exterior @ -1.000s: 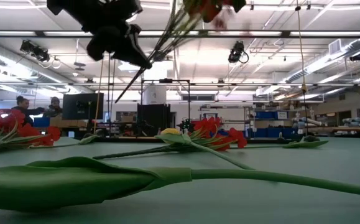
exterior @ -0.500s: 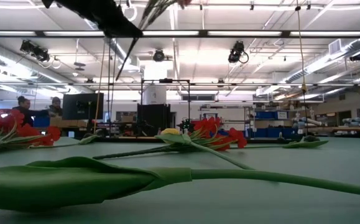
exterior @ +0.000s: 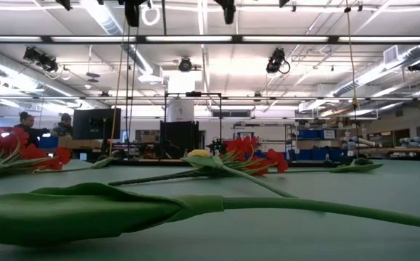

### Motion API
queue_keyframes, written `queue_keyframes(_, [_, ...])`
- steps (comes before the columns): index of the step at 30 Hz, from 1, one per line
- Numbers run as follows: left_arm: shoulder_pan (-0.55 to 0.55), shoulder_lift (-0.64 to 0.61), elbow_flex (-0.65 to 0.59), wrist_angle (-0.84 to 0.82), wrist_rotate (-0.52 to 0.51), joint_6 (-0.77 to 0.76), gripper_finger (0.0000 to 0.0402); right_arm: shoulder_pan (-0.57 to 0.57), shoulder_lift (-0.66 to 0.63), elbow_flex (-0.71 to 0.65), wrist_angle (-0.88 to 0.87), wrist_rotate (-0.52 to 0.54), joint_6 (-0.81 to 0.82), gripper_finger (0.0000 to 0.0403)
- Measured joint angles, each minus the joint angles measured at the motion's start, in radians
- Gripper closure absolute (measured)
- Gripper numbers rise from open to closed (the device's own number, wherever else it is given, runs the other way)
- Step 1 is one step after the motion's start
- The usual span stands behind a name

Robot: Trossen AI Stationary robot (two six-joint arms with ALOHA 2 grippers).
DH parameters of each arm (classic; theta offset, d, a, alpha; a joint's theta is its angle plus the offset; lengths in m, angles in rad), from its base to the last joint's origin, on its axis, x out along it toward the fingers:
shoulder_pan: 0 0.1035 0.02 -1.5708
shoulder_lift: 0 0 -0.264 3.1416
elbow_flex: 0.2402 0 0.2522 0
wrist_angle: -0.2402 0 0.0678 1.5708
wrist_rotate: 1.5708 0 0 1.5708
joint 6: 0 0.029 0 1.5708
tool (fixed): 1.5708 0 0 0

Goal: Sort flowers into vase by color
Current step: Put the top red flowers into the yellow flower vase

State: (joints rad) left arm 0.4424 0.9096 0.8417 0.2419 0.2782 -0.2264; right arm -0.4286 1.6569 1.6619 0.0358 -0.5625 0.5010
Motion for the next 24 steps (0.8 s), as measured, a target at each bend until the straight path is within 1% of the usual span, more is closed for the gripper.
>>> queue_keyframes(4, [0.004, 0.034, 0.001, 0.014, -0.017, -0.076, 0.0401, 0.06, 0.023, 0.001, 0.101, 0.041, -0.154, 0.0219])
queue_keyframes(8, [-0.009, 0.088, 0.0, 0.032, -0.018, -0.101, 0.0401, 0.088, 0.028, 0.001, 0.076, 0.168, -0.248, 0.0219])
queue_keyframes(14, [-0.051, 0.163, 0.0, 0.107, -0.018, -0.078, 0.0401, 0.085, 0.028, 0.001, 0.058, 0.23, -0.261, 0.0219])
queue_keyframes(16, [-0.06, 0.173, 0.0, 0.122, -0.017, -0.069, 0.0401, 0.081, 0.028, 0.001, 0.051, 0.224, -0.26, 0.0219])
queue_keyframes(20, [-0.059, 0.172, 0.0, 0.134, -0.02, -0.067, 0.0401, 0.079, 0.028, 0.001, 0.037, 0.176, -0.248, 0.0219])
queue_keyframes(24, [-0.059, 0.174, 0.0, 0.133, -0.022, -0.047, 0.0401, 0.084, 0.028, 0.001, 0.012, 0.166, -0.266, 0.0219])
